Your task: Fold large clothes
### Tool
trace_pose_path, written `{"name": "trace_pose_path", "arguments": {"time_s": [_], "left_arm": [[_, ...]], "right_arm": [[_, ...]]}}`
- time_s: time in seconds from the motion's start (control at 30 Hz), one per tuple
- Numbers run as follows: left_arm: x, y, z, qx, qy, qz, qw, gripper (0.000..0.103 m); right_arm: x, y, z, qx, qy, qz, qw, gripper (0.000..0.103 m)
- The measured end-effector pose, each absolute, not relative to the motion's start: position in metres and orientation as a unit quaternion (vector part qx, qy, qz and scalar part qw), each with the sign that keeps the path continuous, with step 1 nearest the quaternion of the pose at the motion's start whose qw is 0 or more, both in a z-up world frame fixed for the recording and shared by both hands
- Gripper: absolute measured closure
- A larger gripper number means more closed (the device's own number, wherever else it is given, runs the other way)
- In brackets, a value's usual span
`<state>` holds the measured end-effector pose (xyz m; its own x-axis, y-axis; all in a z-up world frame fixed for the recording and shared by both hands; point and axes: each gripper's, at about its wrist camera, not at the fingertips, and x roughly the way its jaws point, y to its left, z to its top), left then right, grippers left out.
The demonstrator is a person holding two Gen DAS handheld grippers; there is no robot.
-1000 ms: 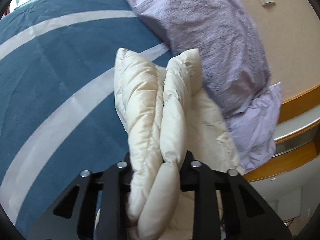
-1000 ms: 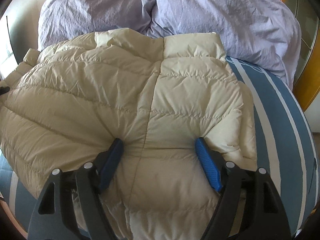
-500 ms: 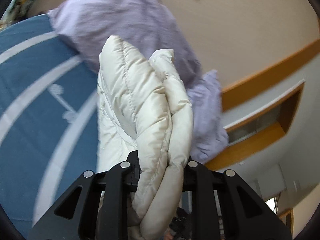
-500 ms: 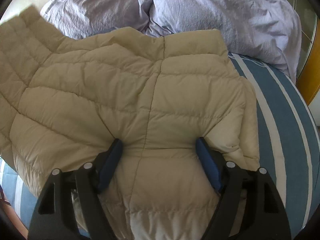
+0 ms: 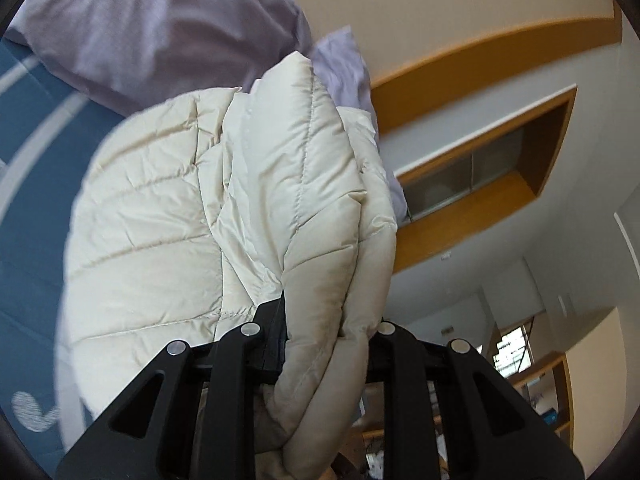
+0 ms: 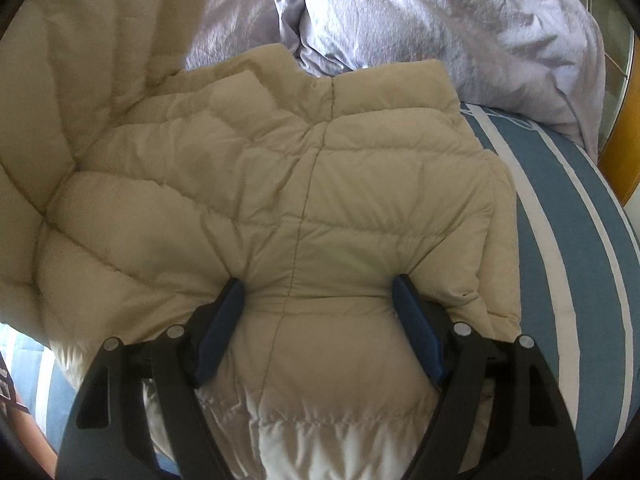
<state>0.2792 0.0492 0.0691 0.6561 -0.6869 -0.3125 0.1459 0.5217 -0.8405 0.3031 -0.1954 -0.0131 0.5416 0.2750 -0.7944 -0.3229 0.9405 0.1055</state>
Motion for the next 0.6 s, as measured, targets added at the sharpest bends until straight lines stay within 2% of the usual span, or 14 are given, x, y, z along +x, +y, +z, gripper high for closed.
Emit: {"name": "trace_pose_path", "arguments": {"time_s": [0.6], "left_arm": [[0.318, -0.051, 0.019, -0.377, 0.426, -0.289, 0.77, 0.082]], "right_arm": [[0.301, -0.217, -0.008, 0.022, 0.438, 0.203, 0.876, 0.026]]}}
